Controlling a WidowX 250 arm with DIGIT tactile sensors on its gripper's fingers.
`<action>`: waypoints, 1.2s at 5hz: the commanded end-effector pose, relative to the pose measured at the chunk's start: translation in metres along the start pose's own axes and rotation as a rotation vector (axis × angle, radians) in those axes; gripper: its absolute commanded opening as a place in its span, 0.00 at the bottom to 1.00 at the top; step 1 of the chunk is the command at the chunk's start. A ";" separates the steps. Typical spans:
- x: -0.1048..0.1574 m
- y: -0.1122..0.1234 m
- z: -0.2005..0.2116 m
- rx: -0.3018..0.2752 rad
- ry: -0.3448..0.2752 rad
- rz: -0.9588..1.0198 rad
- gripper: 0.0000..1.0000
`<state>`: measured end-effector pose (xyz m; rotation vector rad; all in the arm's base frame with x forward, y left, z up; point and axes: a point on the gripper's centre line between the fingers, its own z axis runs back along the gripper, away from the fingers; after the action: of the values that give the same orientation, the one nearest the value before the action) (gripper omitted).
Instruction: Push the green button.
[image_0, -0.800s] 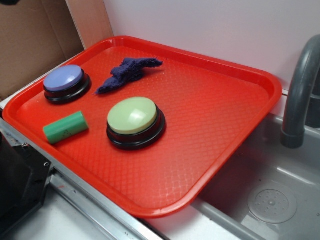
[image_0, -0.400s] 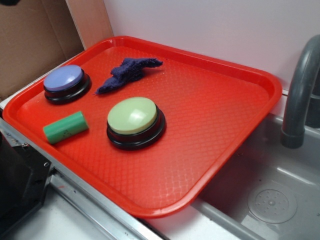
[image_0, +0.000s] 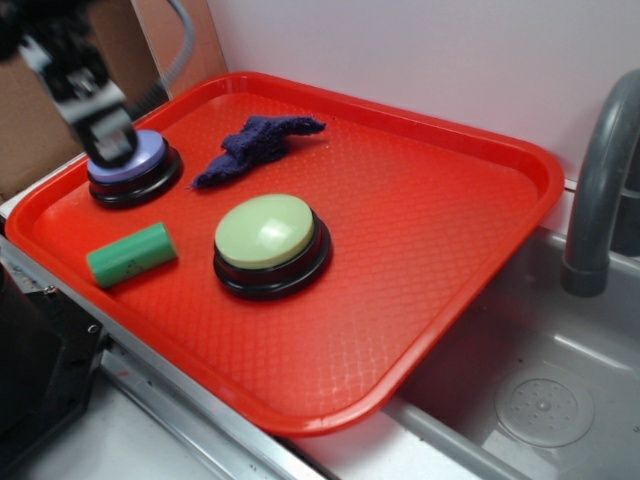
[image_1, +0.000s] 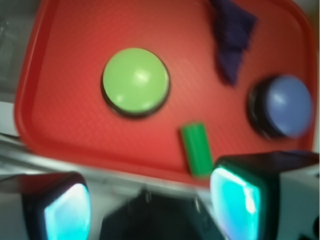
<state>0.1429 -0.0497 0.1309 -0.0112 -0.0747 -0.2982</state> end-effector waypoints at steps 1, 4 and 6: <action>0.054 -0.011 -0.051 -0.040 -0.077 -0.112 1.00; 0.065 0.002 -0.097 -0.034 0.019 -0.109 1.00; 0.049 0.014 -0.023 0.092 -0.111 -0.094 1.00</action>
<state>0.1901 -0.0487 0.1006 0.0713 -0.1509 -0.3998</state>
